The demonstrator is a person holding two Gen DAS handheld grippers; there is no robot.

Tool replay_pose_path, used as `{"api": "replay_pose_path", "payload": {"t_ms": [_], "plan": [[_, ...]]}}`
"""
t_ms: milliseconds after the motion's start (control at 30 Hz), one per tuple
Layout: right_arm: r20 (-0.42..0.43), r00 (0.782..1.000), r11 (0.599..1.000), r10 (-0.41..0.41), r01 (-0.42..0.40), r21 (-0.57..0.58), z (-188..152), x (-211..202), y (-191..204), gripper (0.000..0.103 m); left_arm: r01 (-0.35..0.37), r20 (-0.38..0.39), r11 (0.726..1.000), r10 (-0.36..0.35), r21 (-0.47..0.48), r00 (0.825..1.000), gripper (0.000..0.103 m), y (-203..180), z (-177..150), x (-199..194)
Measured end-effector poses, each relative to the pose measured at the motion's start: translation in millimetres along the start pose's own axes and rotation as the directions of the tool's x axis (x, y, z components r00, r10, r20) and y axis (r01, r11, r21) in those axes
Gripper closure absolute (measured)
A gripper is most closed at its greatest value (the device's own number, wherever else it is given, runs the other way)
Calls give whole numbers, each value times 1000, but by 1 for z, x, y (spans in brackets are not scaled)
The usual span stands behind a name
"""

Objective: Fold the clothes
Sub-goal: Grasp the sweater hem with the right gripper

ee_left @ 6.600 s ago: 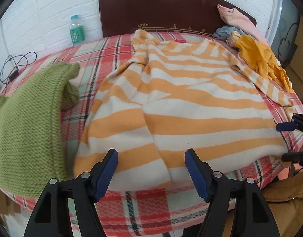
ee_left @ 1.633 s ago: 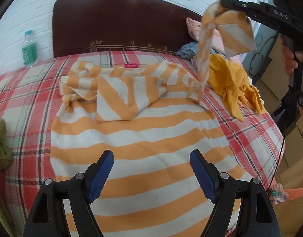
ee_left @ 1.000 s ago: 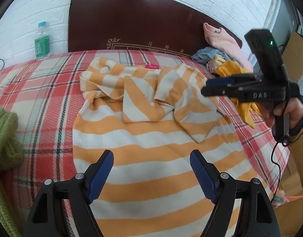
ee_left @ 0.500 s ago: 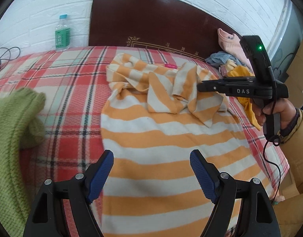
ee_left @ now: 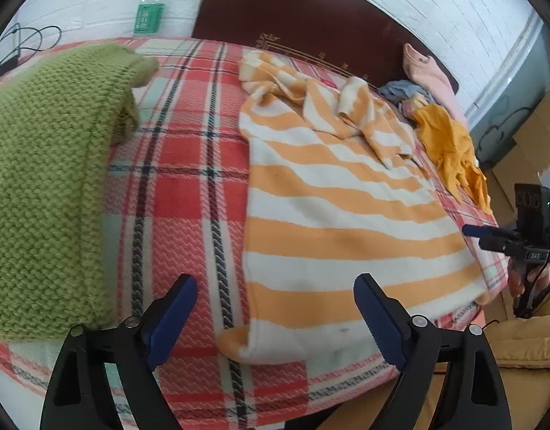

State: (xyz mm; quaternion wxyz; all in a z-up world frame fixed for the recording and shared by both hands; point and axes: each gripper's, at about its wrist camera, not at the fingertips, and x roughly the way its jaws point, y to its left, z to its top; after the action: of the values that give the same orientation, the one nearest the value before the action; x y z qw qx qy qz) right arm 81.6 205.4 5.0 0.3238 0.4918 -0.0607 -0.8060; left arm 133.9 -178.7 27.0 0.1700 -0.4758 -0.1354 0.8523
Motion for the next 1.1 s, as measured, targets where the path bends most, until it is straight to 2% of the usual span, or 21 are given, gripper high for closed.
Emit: {"api": "replay_pose_path", "payload": {"t_ms": [200, 267, 433, 500, 600, 633, 667, 733, 767, 800, 867, 1000, 1100], "plan": [[-16, 1000, 997, 22, -20, 80, -49, -11, 3, 32, 107, -94, 991, -100, 75, 991, 9, -21, -14, 3], [-10, 999, 995, 36, -35, 90, -56, -11, 4, 32, 135, -100, 990, -129, 52, 987, 9, -22, -14, 3], [28, 991, 982, 133, -136, 130, -60, 0, 9, 32, 125, -83, 992, -127, -33, 988, 9, -20, -8, 7], [32, 989, 982, 145, -148, 114, -62, 4, 15, 32, 119, -79, 992, -123, -47, 989, 12, -23, -6, 9], [47, 988, 981, 144, -149, 122, -63, 4, 17, 34, 95, -93, 994, -99, -48, 991, 33, -28, -1, 14], [47, 990, 982, 133, -138, 129, -63, 4, 17, 43, 77, -100, 996, -82, -52, 992, 46, -27, 0, 15], [43, 993, 984, 112, -117, 136, -63, 5, 16, 56, 59, -105, 996, -66, -62, 992, 55, -26, 2, 15], [38, 997, 987, 74, -79, 143, -62, 5, 14, 72, 29, -112, 996, -39, -84, 993, 66, -23, 4, 16], [39, 997, 988, 65, -70, 137, -62, 5, 14, 77, 18, -115, 995, -28, -94, 993, 77, -21, 4, 15], [41, 997, 989, 59, -64, 132, -61, 4, 16, 79, 21, -120, 994, -34, -108, 992, 84, -19, 5, 15], [62, 996, 991, 60, -67, 119, -59, -2, 18, 86, 62, -124, 986, -82, -155, 989, 90, -14, 4, 14], [140, 985, 987, 105, -120, 106, -46, -21, 22, 88, 159, -80, 962, -180, -220, 980, 93, -10, 13, 5], [198, 971, 982, 136, -158, 101, -31, -34, 22, 88, 213, -34, 950, -226, -227, 974, 93, -11, 27, -5]]}}
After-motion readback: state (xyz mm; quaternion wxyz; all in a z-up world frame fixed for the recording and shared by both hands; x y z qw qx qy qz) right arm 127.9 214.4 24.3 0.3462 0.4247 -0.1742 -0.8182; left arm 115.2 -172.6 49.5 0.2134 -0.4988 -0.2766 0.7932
